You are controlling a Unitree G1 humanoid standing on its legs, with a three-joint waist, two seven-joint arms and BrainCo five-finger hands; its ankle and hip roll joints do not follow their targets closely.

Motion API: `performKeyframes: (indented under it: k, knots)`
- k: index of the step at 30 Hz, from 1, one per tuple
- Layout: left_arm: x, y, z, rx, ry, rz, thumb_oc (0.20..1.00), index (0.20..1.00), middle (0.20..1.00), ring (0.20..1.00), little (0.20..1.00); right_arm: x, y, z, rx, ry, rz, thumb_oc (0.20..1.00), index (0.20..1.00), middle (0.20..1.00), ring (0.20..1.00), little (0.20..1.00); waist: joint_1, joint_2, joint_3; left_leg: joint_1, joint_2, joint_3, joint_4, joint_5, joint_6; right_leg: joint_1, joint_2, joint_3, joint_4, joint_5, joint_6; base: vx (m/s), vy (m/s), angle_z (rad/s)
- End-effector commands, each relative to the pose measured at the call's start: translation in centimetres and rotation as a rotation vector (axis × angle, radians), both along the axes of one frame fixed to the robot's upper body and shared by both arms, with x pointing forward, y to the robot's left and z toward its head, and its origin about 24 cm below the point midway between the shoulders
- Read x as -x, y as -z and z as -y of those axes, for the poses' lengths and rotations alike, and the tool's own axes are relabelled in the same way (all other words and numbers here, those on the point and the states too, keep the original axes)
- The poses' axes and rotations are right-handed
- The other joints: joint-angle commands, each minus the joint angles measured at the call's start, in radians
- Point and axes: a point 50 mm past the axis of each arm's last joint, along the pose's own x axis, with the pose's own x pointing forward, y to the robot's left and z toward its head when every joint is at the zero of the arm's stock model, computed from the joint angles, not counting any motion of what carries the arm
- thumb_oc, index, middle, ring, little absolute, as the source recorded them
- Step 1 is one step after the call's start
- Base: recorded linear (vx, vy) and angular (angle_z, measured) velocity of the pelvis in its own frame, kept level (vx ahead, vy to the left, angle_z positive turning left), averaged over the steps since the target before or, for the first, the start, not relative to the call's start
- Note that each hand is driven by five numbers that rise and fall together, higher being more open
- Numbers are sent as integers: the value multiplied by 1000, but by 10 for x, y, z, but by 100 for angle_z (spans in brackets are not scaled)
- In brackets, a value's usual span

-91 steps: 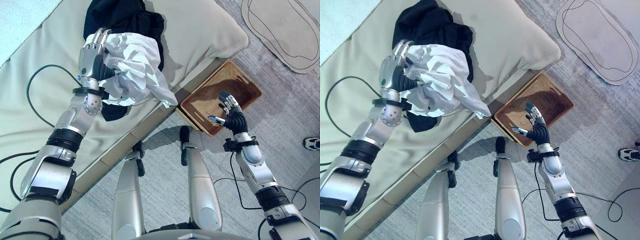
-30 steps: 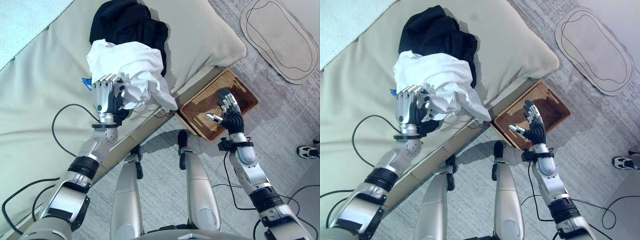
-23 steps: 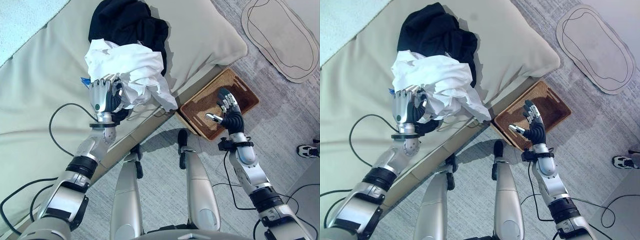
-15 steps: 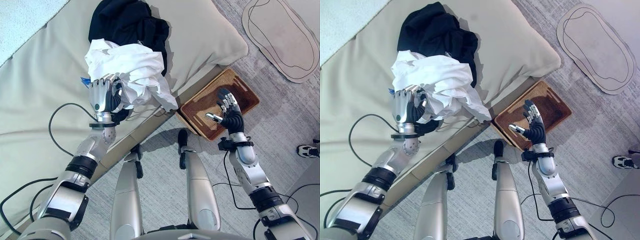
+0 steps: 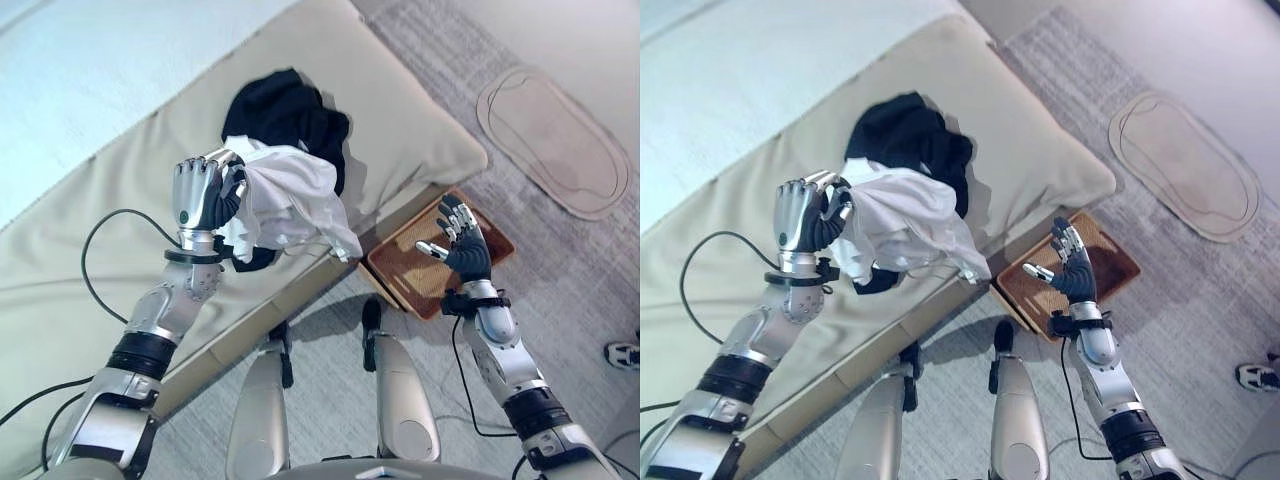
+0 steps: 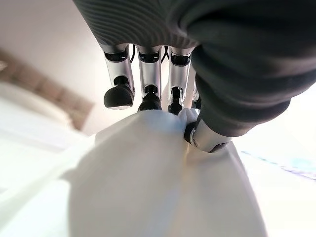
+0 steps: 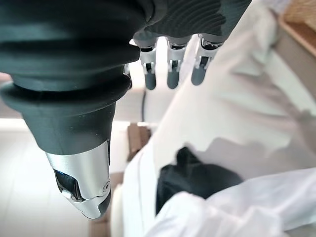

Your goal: Pick up clothes into the bucket

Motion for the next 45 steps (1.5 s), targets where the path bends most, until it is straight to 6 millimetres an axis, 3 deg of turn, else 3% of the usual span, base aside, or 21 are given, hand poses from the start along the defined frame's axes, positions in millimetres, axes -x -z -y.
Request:
performKeyframes:
  k: [1,2,7,8,13,17,21,25,27,28,30,32,35,41,45]
  knots:
    - [6,-23,0,72,108,25,200,200,200,200,200,6,4,8,24,1,-4,1000,1000,1000,1000,1000,-3,8,-128,17,-9,-31,4,-33,0,94,-62,-22,-166,125,64,61,-30,11]
    - [7,-37,1,67,139,46,200,200,200,200,200,6,8,7,35,-13,-29,1000,1000,1000,1000,1000,0,12,-152,52,-6,-34,-27,-25,-2,133,-60,-33,-193,127,66,31,-18,10]
    - [3,-61,1,111,200,62,200,200,200,200,200,3,14,3,41,-46,-67,1000,1000,1000,1000,1000,3,15,-190,139,-1,-36,-96,-7,-13,222,-43,-60,-255,135,68,83,-42,9]
    - [1,-77,2,91,212,88,200,200,200,200,200,1,16,0,48,-67,-82,1000,1000,1000,1000,1000,6,18,-210,172,0,-37,-117,-3,-17,252,-34,-67,-272,137,68,67,-32,2]
    - [-2,-102,10,29,245,121,200,200,200,200,200,-2,17,-5,68,-95,-96,1000,1000,1000,1000,1000,15,23,-240,235,2,-42,-157,5,-21,316,-22,-83,-300,133,68,72,-44,5]
    - [-8,-126,29,-73,294,135,200,200,200,200,200,-6,13,-9,97,-137,-94,1000,1000,1000,1000,1000,13,28,-276,291,7,-41,-187,9,-22,366,-15,-96,-308,123,66,79,-40,7]
    - [-13,-159,56,-134,382,148,200,200,200,200,200,-11,-6,-18,71,-249,-44,1000,1000,1000,1000,1000,15,32,-313,337,13,-45,-211,16,-24,412,-5,-108,-320,114,65,71,-33,5]
    - [-13,-161,76,-58,517,108,200,200,200,200,200,-17,-16,-27,32,-332,-32,1000,1000,1000,1000,1000,21,29,-325,360,16,-44,-222,18,-24,436,1,-110,-330,113,65,45,-28,3]
    - [-13,-151,96,42,665,40,200,200,200,200,200,-27,-25,-36,-52,-386,-22,1000,1000,1000,1000,1000,26,26,-339,379,19,-45,-228,18,-25,456,4,-114,-339,113,64,38,-23,-1]
    - [-13,-151,96,43,666,39,200,200,200,200,200,-28,-25,-36,-53,-386,-22,1000,1000,1000,1000,1000,26,27,-338,381,19,-44,-229,18,-25,457,4,-114,-340,113,64,0,0,0]
    - [-13,-134,111,73,762,-48,200,200,200,200,200,-40,-30,-46,-136,-397,-24,1000,1000,1000,1000,1000,29,23,-348,398,21,-38,-234,17,-26,470,9,-109,-345,113,62,0,0,0]
    - [-13,-129,113,58,768,-67,200,200,200,200,200,-41,-36,-48,-170,-407,-3,1000,1000,1000,1000,1000,29,23,-350,404,21,-34,-238,18,-26,472,10,-106,-346,113,62,0,0,0]
    - [-14,-106,108,151,860,-200,200,200,200,200,200,-35,-50,-43,-240,-403,72,1000,1000,1000,1000,1000,16,23,-361,416,25,-30,-250,22,-28,476,14,-103,-348,111,61,21,-10,-5]
    - [-13,-81,103,287,942,-301,200,200,200,200,200,-35,-52,-46,-299,-401,86,1000,1000,1000,1000,1000,4,22,-373,435,28,-19,-259,21,-29,481,19,-91,-350,114,58,22,-8,-8]
    - [-13,-68,100,325,928,-340,200,200,200,200,200,-36,-56,-45,-461,-399,106,1000,1000,1000,1000,1000,-1,19,-378,444,30,-13,-262,19,-29,484,22,-86,-350,113,56,7,-8,-2]
